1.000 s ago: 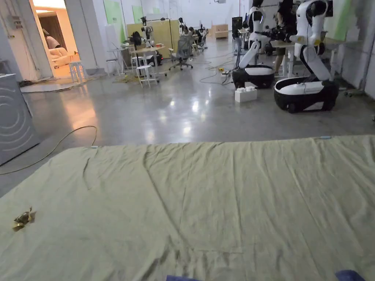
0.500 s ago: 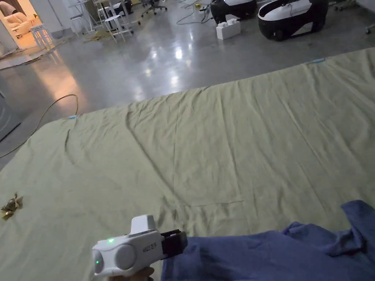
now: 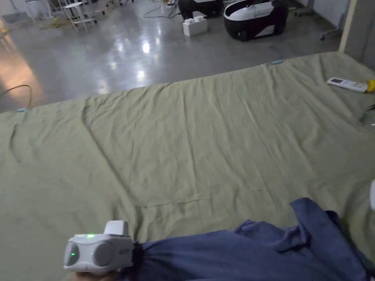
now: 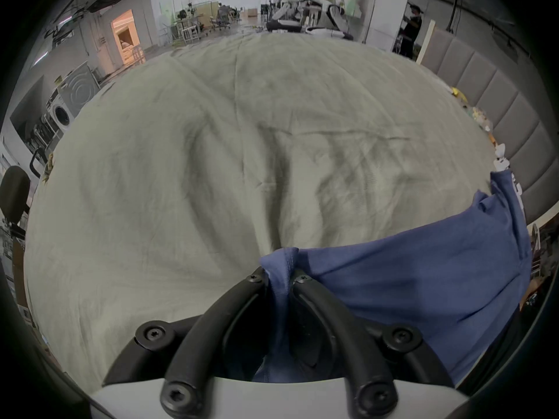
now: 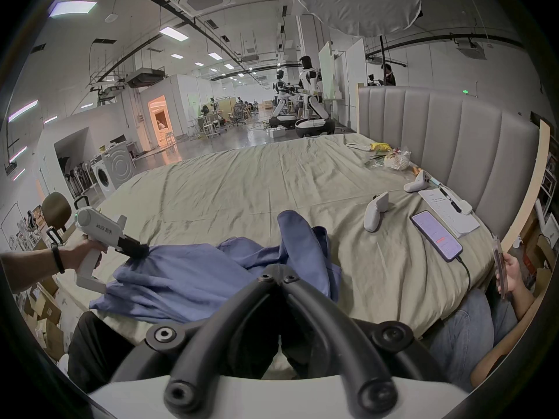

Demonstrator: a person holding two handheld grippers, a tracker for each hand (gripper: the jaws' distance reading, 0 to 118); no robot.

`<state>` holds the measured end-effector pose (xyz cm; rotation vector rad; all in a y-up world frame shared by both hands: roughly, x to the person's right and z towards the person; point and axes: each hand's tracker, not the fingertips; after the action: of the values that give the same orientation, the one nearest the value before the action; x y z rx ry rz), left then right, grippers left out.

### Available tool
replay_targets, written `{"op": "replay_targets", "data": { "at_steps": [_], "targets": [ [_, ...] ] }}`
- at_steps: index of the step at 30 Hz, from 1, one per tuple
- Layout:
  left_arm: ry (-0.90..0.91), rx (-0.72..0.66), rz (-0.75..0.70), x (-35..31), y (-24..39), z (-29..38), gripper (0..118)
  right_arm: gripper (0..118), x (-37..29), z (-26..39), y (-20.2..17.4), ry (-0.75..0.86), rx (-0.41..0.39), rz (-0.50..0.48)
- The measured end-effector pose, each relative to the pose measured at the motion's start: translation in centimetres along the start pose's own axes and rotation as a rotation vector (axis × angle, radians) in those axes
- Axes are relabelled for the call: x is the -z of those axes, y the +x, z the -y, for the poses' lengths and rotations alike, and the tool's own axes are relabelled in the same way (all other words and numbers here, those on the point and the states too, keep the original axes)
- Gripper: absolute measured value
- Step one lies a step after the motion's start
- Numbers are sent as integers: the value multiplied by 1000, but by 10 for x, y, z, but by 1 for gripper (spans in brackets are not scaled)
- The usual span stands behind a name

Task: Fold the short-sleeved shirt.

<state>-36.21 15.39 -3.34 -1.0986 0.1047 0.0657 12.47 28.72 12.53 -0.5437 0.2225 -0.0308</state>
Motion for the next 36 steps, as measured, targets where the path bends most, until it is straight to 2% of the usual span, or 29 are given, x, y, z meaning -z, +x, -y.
{"op": "replay_targets", "data": {
  "at_steps": [5,6,7,8,9,13,19,20,22,24,26,28,32,36],
  "targets": [
    [-54,17,2,2,0,-11,11,2,44,-30,14,-31,9,28],
    [-59,20,4,2,0,-11,11,13,59,-36,18,-53,7,32],
    [-62,19,5,3,0,-12,11,39,76,-41,21,-111,-14,29],
    [-56,18,-3,3,0,-13,11,74,97,-46,22,-161,-40,17],
    [-59,19,-3,3,0,-13,11,84,114,-49,23,-174,-69,13],
    [-60,26,0,3,-1,-13,11,83,183,-56,25,-208,-130,53],
    [-53,23,12,1,-2,-11,11,81,253,-48,19,-356,-208,-8],
    [-56,21,15,2,-2,-11,11,63,260,-45,19,-369,-213,-3],
    [-51,19,16,1,-2,-9,11,10,266,-42,23,-392,-191,-5],
    [-40,15,20,0,-2,-6,10,10,264,-41,29,-391,-164,7],
    [-27,11,21,-3,-6,-2,9,10,255,-44,36,-390,-101,-32],
    [25,-17,63,-10,-12,0,5,10,237,-52,40,-339,-70,-12],
    [265,-138,171,-84,-35,13,5,10,178,-84,49,-176,-42,-65],
    [498,-112,221,-190,-53,24,5,10,108,-120,54,-22,-40,-109]
  ]
}}
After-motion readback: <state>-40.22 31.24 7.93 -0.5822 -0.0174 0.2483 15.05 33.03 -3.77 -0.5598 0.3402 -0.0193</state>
